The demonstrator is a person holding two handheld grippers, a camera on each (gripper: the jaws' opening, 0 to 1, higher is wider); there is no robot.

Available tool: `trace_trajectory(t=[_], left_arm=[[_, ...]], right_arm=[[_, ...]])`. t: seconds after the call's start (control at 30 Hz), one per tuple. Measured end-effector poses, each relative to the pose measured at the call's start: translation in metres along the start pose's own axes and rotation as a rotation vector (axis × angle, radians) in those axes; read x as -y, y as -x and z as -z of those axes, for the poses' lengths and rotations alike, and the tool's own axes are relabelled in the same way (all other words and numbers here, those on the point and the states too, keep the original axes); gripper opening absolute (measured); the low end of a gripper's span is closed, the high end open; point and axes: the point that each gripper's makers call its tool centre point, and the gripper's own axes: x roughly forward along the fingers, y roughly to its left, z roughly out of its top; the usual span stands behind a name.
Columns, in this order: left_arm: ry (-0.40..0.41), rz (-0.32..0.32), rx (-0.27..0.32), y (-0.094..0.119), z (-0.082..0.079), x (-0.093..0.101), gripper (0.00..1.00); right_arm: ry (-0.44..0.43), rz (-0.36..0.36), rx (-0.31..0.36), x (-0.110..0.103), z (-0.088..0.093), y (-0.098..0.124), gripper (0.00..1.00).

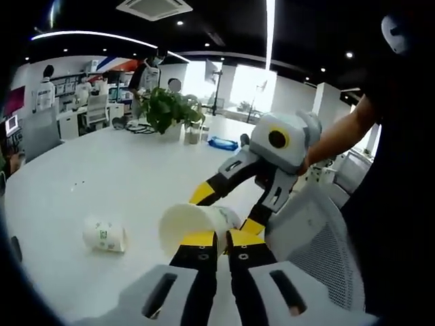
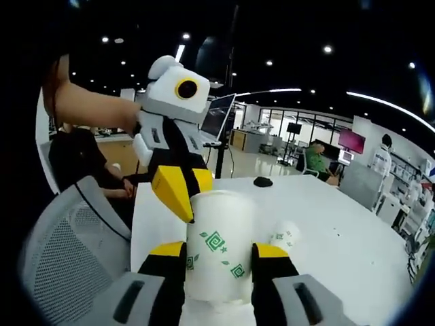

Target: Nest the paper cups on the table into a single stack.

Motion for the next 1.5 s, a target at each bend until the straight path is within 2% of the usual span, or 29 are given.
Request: trace_trajectory(t=[0.23,0.47,0.73,0.83,1.03,1.27,1.5], left_arm=[[-0.011,0.044,-0.017,-0.003,0.001,0.012,0.00],[-0.047,0.039,-0.031,-0.004,0.002,0.012,0.00],[-0.061,0.036,-0.045,-0.002,0.003,0.007,0.00],[-0.075,0.030,-0.057,-0.002,0.003,0.004,0.00],[-0.101,0.024,-0.075,-0.003,0.003,0.000,0.00],[-0.140,0.025,-0.107,-0.007,0.002,-0.005,0.00],[-0.209,0.034,-0.175,-0.015,0.007,-0.011,0.00]], right_arm=[[0.023,-0.003,-0.011,-0.005,0.000,-0.002,0.37],[-0.023,0.026,-0.019,-0.003,0.003,0.000,0.39],[-0.071,0.052,-0.019,0.001,0.007,0.004,0.51],[-0.112,0.061,-0.019,0.002,0.011,0.007,0.57],[-0.176,0.099,-0.010,0.006,0.015,0.015,0.63],[-0.270,0.150,-0.007,0.013,0.027,0.029,0.73],[-0.347,0.186,0.000,0.013,0.035,0.043,0.87]])
